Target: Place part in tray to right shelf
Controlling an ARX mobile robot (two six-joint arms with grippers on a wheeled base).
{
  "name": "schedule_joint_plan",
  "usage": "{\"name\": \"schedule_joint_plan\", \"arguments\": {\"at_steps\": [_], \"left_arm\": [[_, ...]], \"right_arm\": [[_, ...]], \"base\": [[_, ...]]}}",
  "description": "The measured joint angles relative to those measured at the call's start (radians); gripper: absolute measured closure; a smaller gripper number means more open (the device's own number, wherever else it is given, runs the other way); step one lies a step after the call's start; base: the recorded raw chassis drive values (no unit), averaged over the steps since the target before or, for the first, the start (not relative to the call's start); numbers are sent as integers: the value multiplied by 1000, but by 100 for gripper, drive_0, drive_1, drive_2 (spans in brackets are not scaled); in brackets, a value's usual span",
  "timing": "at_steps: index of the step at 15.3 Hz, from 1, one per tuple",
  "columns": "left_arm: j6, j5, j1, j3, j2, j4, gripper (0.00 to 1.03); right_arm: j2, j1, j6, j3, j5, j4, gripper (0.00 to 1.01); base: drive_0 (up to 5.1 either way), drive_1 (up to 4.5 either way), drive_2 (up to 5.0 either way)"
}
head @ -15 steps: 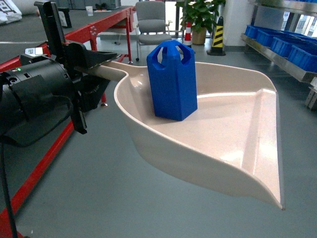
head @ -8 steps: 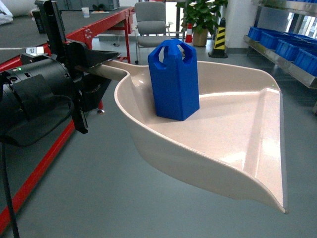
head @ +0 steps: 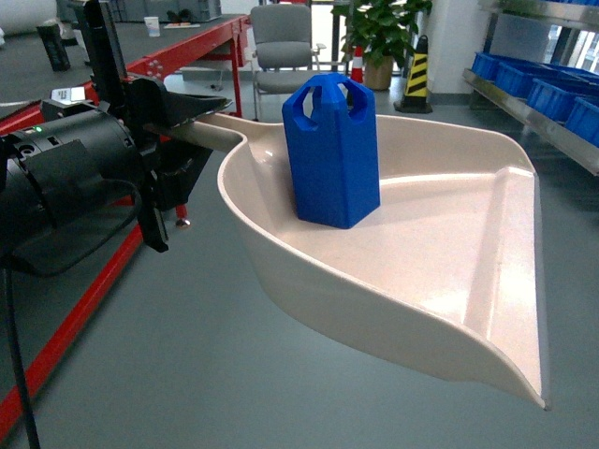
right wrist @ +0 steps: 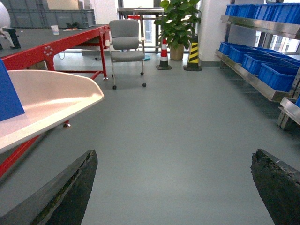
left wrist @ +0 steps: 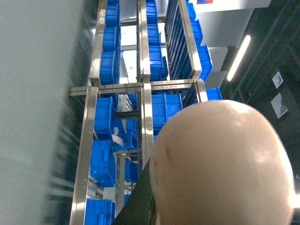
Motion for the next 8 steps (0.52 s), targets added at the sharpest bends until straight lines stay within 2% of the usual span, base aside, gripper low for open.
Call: {"name": "schedule_joint_plan", "arguments": {"at_steps": [8], "left_arm": [[0,-2,0,0,0,3,88]], "right_arm": [[0,0,0,0,0,-5,3]], "base": [[3,424,-418]]}}
